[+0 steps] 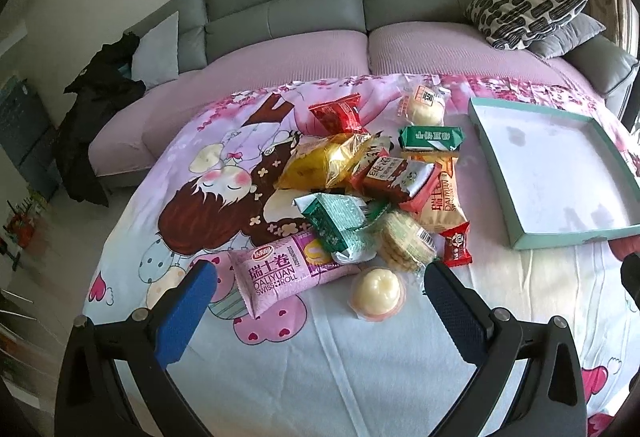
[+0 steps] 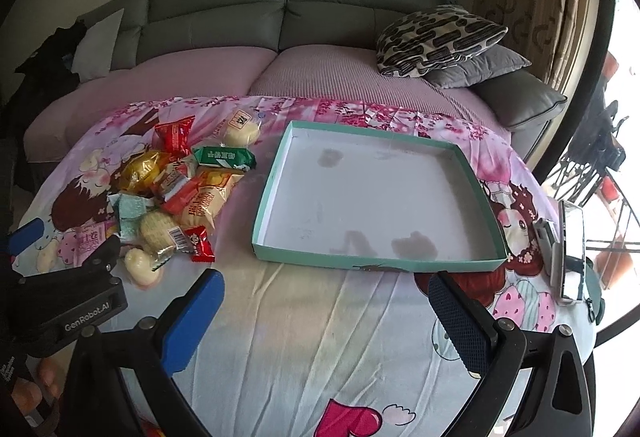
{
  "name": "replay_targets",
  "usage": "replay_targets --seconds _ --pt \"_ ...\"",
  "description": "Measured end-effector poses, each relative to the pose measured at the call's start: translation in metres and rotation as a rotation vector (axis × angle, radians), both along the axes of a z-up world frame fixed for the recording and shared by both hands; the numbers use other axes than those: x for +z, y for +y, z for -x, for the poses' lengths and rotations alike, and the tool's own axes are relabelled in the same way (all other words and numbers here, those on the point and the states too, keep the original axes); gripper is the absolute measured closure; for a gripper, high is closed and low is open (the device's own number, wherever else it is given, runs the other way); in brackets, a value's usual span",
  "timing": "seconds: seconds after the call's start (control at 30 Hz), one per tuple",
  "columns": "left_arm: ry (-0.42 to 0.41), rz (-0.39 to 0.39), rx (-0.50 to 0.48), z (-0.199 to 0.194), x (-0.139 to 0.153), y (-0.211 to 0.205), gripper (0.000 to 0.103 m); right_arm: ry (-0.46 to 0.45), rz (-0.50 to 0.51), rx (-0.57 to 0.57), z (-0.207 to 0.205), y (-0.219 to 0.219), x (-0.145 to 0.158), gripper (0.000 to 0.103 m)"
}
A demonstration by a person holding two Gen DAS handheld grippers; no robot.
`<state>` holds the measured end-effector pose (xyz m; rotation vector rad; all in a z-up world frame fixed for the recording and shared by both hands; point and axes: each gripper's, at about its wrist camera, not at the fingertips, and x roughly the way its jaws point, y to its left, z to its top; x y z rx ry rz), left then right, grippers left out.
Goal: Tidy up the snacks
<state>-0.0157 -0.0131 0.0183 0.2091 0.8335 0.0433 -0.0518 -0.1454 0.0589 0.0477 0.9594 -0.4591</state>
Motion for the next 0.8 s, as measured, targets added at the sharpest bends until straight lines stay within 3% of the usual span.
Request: replay_targets --seconds 0.17,0.6,0.8 --pt "-0.022 0.001 0.004 0.004 0.004 0.001 0.0 -0.021 0.016 0.021 0.001 0.002 0.0 0.0" --pt "0.02 -0.013 -0.013 0.006 -0.001 -0.005 0.0 -0.007 -0.008 0.032 -0.005 -0.005 -0.018 0.0" --pt "-0.004 0.043 -0.01 0.008 0.005 0.005 0.0 -0.01 -0.042 0.042 -0.008 -0.007 -0.021 0.0"
